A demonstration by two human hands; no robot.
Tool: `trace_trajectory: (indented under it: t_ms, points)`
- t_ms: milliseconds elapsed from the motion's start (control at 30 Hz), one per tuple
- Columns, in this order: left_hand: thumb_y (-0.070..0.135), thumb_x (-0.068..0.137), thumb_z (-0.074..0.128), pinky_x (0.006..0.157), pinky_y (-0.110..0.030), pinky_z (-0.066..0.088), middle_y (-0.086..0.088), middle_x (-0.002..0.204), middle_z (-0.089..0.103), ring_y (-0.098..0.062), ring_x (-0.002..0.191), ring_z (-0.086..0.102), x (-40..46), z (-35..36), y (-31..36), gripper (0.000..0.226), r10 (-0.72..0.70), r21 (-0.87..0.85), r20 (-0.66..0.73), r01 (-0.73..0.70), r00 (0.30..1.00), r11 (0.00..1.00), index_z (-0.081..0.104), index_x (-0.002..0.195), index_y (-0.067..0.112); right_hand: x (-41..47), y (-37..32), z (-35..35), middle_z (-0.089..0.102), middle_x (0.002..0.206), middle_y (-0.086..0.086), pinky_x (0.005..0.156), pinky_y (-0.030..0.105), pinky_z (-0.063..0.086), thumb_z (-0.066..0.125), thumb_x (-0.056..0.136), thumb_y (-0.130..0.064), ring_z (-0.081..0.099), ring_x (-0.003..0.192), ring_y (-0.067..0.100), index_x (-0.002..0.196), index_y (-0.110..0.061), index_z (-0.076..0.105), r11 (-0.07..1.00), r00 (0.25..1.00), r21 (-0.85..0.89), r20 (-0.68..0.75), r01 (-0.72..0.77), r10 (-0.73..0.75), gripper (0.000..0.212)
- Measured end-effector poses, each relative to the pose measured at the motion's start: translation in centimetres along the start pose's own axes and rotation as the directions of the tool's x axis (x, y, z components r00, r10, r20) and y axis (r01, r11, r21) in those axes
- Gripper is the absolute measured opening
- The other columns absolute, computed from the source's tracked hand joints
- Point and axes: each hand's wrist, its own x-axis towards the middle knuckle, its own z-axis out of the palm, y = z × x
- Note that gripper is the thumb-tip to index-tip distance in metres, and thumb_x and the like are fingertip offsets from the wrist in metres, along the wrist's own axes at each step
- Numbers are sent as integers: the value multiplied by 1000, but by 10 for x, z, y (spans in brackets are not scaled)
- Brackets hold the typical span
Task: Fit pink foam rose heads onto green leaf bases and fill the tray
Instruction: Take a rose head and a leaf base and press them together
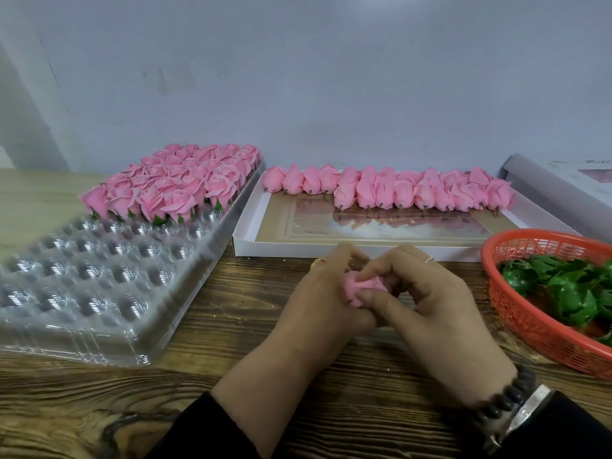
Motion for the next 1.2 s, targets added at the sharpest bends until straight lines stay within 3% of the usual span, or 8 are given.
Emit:
trace_trajectory:
  t_ms: [100, 233, 333, 500, 667, 833, 1000, 1200]
  points:
    - [28, 62, 81, 67, -15, 44, 3, 102, 54, -6, 84, 56, 0, -2, -4, 55, -70, -5, -3, 70, 998, 998, 42, 101, 34, 1, 3, -3, 59, 72, -11, 63, 12, 41, 73, 72, -4, 54, 68, 5, 75, -29, 64, 993, 995, 99, -69, -60, 67, 27]
    - [29, 68, 77, 56, -4, 38, 10, 86, 55, -1, 72, 51, 0, -1, -5, 38, -64, 102, -17, 65, 998, 993, 41, 78, 32, 3, 2, -5, 62, 73, 6, 63, 27, 47, 73, 72, -6, 56, 68, 20, 73, -27, 66, 980, 993, 167, -40, -105, 113, 22]
    - [22, 73, 75, 55, -6, 37, 8, 72, 55, -3, 65, 50, 0, 1, -3, 27, -21, 120, -9, 22, 1000, 993, 48, 71, 27, 2, 1, -3, 64, 74, -1, 62, 22, 49, 73, 73, -5, 57, 68, 13, 74, -26, 66, 985, 995, 145, 17, -98, 96, 21]
    - [15, 75, 69, 58, -16, 42, 0, 78, 64, -12, 74, 58, -2, 4, 0, 9, -41, 32, 42, 40, 998, 999, 61, 81, 13, 2, -4, -1, 61, 79, -9, 67, 13, 43, 74, 73, -6, 56, 75, 7, 70, -28, 66, 1000, 997, 2, 79, -12, 12, 24]
    - [14, 75, 68, 62, -11, 39, 3, 88, 60, -11, 82, 54, 0, 5, 2, 19, -66, 46, 9, 65, 998, 997, 53, 84, 22, 1, -5, -2, 56, 84, -11, 71, 8, 39, 73, 77, -10, 55, 81, 2, 75, -26, 64, 992, 994, -102, 92, 70, -61, 19]
    - [12, 79, 65, 55, -9, 39, 12, 59, 55, 3, 60, 53, -1, 2, 3, 33, -4, 99, 47, -1, 999, 995, 50, 55, 29, 0, -5, -3, 55, 83, -11, 70, 8, 41, 71, 81, -13, 55, 83, 4, 80, -25, 66, 993, 990, -84, 119, 80, -70, 12]
    - [14, 79, 68, 52, -15, 41, 13, 51, 57, 1, 49, 52, -2, 4, 6, 29, -32, -61, 40, 34, 999, 998, 55, 59, 29, 1, -7, 0, 58, 93, -21, 76, 6, 41, 54, 85, -39, 56, 91, -2, 105, -36, 62, 999, 997, 54, -73, -1, 5, 22]
    - [13, 78, 71, 61, -16, 44, 11, 63, 61, -2, 61, 55, -2, 13, 6, 27, 23, -74, 78, -17, 997, 997, 56, 63, 29, 3, -8, 6, 70, 93, -17, 75, 8, 45, 45, 87, -40, 62, 91, -3, 94, -29, 69, 943, 959, 306, -206, -126, 195, 27]
